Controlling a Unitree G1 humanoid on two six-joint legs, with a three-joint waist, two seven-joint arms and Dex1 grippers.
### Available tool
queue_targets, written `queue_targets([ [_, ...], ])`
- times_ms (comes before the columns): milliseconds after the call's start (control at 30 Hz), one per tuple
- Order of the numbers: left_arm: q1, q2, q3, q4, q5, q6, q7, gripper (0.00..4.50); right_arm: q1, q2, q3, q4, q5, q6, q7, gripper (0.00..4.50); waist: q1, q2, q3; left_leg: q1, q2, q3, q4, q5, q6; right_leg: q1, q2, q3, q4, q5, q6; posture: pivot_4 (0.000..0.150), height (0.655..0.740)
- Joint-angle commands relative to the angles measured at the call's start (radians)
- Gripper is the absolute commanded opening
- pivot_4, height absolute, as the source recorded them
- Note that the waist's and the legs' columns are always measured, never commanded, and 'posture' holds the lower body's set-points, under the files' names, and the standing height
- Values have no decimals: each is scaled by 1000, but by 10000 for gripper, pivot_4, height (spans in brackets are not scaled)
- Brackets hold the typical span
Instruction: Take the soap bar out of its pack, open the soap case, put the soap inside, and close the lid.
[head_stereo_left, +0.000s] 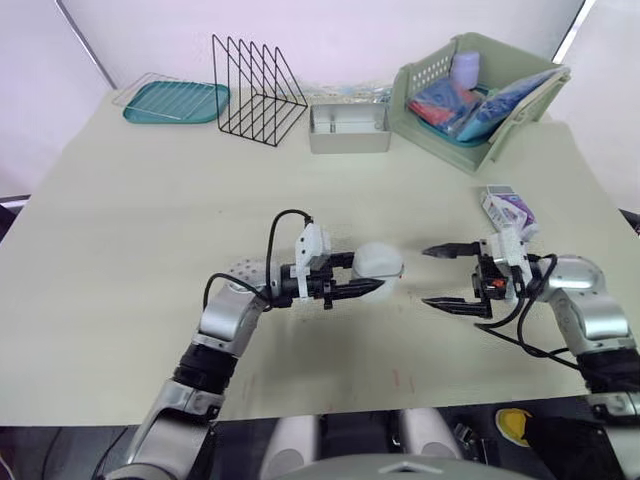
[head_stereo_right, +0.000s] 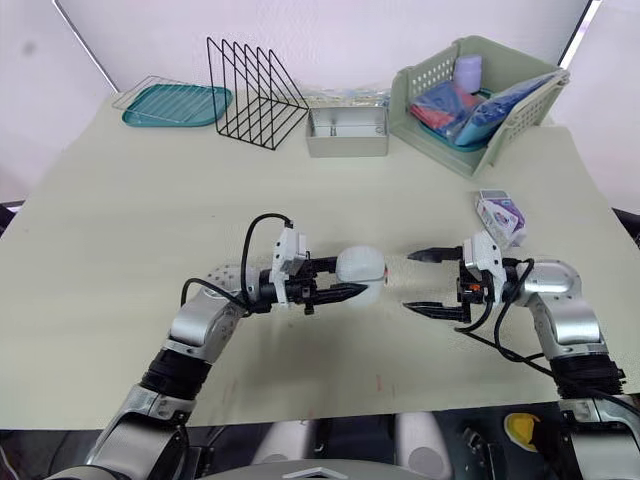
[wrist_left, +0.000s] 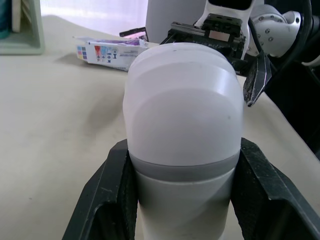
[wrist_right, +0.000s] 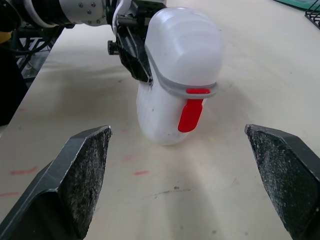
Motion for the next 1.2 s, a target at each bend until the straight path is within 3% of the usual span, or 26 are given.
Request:
queue_targets([
  [33,14,13,8,-62,-50,104,11,19162,2,-4,-25,-42,19,-19,-6,44758,1,0,0,0,0,0,0,0,0,0,0,0,0,0,0,1500,7400],
  [467,-17,42,45,-134,-253,724,201,19162,-6,3,-5,-51,12,-8,-38,44758,0,0,0,0,0,-1,0,0,0,0,0,0,0,0,0,1500,7400],
  [633,-58,-32,147,-87,-381,1010,326,19162,-6,5,0,-51,6,-8,-44,44758,1,0,0,0,0,-1,0,0,0,1,0,-1,0,0,0,1500,7400],
  [767,-130,-155,341,53,-435,1284,451,19162,-4,6,4,-47,-3,-16,-50,44758,5,-1,0,0,-1,-2,1,0,0,1,0,-1,0,0,1,1500,7400],
  [1200,-147,-143,299,137,-353,1293,538,19162,-2,21,9,-45,-25,-23,-65,44758,3,-1,0,1,-1,-2,2,1,-2,2,0,-1,1,0,1,1500,7400],
])
